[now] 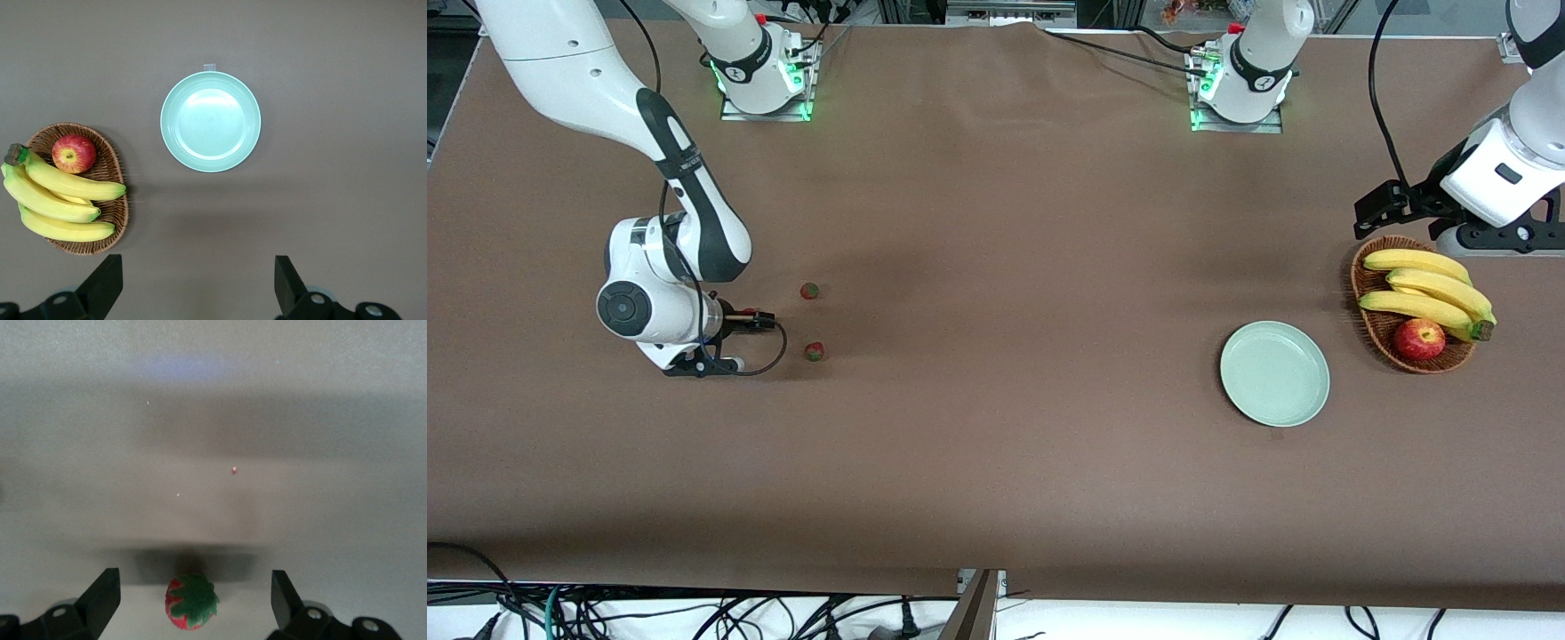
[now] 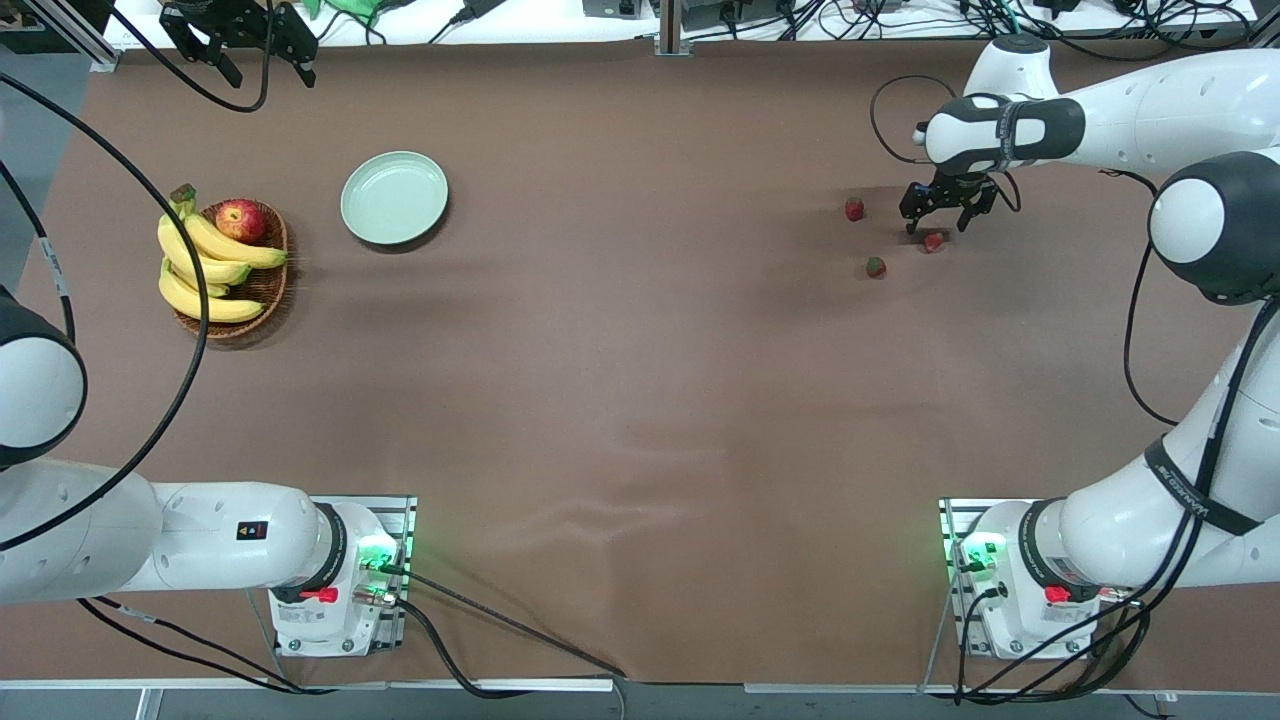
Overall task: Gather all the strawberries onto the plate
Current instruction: 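Lower the right gripper onto a strawberry, close and lift it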
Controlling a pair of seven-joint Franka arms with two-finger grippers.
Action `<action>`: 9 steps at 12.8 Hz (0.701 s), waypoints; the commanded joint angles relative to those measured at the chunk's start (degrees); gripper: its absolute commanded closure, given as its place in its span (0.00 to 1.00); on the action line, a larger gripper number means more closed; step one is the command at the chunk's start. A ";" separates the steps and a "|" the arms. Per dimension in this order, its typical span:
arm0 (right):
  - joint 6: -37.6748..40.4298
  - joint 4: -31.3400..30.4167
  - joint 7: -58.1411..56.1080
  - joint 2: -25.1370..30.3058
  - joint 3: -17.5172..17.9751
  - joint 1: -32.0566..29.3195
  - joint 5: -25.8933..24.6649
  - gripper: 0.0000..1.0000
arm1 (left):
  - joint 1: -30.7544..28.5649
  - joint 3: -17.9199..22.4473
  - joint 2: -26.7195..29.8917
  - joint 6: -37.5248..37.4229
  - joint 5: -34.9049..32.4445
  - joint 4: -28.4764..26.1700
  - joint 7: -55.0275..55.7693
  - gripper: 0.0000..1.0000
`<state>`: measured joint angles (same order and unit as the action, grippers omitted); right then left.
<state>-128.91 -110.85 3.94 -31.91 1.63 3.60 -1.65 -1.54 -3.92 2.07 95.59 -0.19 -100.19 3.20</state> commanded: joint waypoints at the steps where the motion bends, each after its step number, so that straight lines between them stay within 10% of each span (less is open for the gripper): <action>1: -0.20 -1.65 -0.08 1.33 0.21 -0.09 -0.11 0.38 | -0.04 -0.12 1.01 -0.85 0.80 -0.09 0.40 0.00; 4: 0.85 -1.57 -0.17 1.33 0.21 -0.09 -0.11 0.86 | -0.04 -0.12 0.92 -0.85 0.80 -0.09 0.40 0.00; 9: 1.73 -1.04 -0.34 1.67 0.65 -0.09 -0.11 1.00 | -0.04 -0.12 0.92 -0.85 0.80 -0.09 0.40 0.00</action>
<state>-127.90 -110.99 3.91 -31.88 1.87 3.63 -1.65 -1.54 -3.92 2.07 95.59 -0.19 -100.19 3.21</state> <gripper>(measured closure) 0.696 0.000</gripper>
